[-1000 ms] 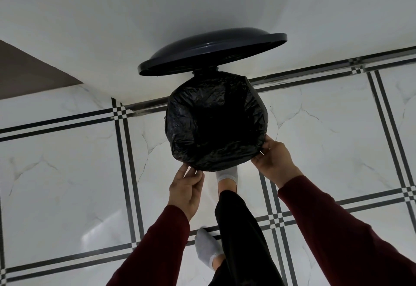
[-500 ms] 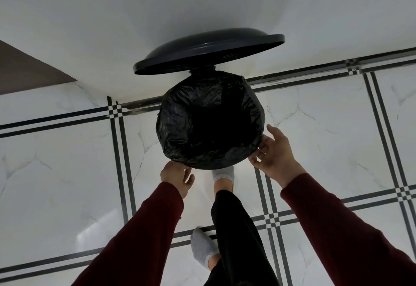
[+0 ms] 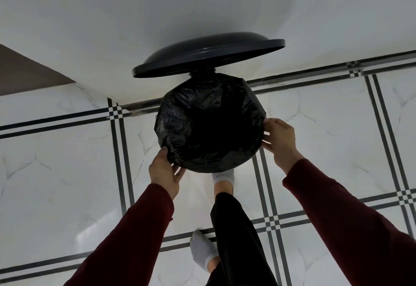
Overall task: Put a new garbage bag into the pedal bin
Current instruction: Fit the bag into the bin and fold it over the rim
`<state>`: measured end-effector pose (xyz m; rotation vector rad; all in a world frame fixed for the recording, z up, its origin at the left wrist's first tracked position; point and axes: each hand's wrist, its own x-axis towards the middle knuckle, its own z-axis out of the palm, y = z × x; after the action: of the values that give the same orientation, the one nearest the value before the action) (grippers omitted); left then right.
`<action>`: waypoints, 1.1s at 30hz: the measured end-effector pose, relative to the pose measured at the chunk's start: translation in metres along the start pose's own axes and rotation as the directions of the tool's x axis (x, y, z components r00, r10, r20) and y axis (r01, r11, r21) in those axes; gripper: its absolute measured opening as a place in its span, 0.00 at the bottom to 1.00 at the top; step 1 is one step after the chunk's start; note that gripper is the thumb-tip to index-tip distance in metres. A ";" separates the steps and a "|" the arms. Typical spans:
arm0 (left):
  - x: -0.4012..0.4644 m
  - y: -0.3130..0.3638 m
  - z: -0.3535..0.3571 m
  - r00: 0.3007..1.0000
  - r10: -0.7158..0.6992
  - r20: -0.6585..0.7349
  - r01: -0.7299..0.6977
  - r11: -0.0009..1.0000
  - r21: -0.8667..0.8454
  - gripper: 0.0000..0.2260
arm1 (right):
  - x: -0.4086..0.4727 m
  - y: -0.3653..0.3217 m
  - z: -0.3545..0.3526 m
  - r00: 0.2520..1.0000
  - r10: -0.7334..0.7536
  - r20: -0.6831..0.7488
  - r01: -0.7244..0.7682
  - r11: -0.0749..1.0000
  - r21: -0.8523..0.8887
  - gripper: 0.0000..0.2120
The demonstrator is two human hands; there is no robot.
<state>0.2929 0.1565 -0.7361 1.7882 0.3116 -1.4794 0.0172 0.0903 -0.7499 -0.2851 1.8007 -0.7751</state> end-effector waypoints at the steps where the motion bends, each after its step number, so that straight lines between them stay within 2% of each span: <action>1: 0.001 0.002 0.002 0.999 0.002 -0.032 -0.001 0.999 0.039 0.12 | -0.001 -0.001 0.002 1.000 -0.003 0.010 0.003 1.000 -0.012 0.12; 3: 0.005 0.006 0.005 0.996 0.006 -0.089 0.001 0.996 0.084 0.10 | -0.001 0.000 0.005 0.999 -0.034 0.018 0.035 0.996 -0.084 0.17; 5: 0.012 0.008 0.008 0.992 0.045 -0.118 -0.034 0.995 0.091 0.10 | 0.003 0.002 0.007 0.998 -0.052 -0.028 0.048 0.990 -0.136 0.17; 8: 0.019 0.011 0.012 0.962 0.176 -0.209 -0.156 0.982 0.106 0.10 | 0.007 -0.005 0.012 0.990 -0.081 -0.114 0.059 0.982 -0.182 0.21; 10: 0.024 0.015 0.013 0.918 0.293 -0.268 -0.243 0.948 0.206 0.09 | 0.008 -0.014 0.013 0.977 -0.135 -0.166 0.086 0.958 -0.275 0.23; 12: 0.023 0.023 0.017 0.899 0.368 -0.239 -0.300 0.913 0.276 0.02 | 0.011 -0.022 0.013 0.952 -0.235 -0.195 0.144 0.909 -0.390 0.19; 15: 0.022 0.032 0.023 0.909 0.372 -0.189 -0.302 0.899 0.317 0.10 | 0.017 -0.033 0.018 0.917 -0.378 -0.131 0.281 0.842 -0.461 0.03; 18: 0.019 0.034 0.027 0.877 0.462 -0.131 -0.371 0.824 0.428 0.15 | 0.016 -0.042 0.026 0.914 -0.405 -0.026 0.340 0.799 -0.496 0.14; 20: 0.026 0.035 0.027 0.839 0.538 -0.085 -0.425 0.744 0.516 0.17 | 0.019 -0.048 0.030 0.932 -0.363 0.016 0.320 0.799 -0.510 0.15; 22: 0.030 0.039 0.029 0.831 0.555 -0.042 -0.440 0.701 0.561 0.15 | 0.022 -0.053 0.033 0.953 -0.299 0.042 0.278 0.813 -0.511 0.13; 26: 0.036 0.050 0.033 0.829 0.558 -0.020 -0.444 0.680 0.583 0.16 | 0.034 -0.058 0.036 0.963 -0.256 0.084 0.261 0.804 -0.535 0.20; 29: 0.038 0.059 0.036 0.826 0.563 -0.034 -0.439 0.680 0.587 0.08 | 0.043 -0.066 0.040 0.957 -0.275 0.088 0.276 0.781 -0.560 0.21; 30: 0.039 0.061 0.036 0.809 0.588 -0.011 -0.468 0.655 0.594 0.07 | 0.046 -0.069 0.042 0.949 -0.301 0.093 0.296 0.752 -0.588 0.20; 33: 0.050 0.068 0.032 0.712 0.691 0.127 -0.575 0.469 0.671 0.06 | 0.049 -0.079 0.049 0.873 -0.462 0.157 0.430 0.576 -0.695 0.09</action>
<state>0.3269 0.0752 -0.7546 2.2241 -0.8905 -0.9060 0.0299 -0.0139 -0.7459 -1.3070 2.0329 -0.3566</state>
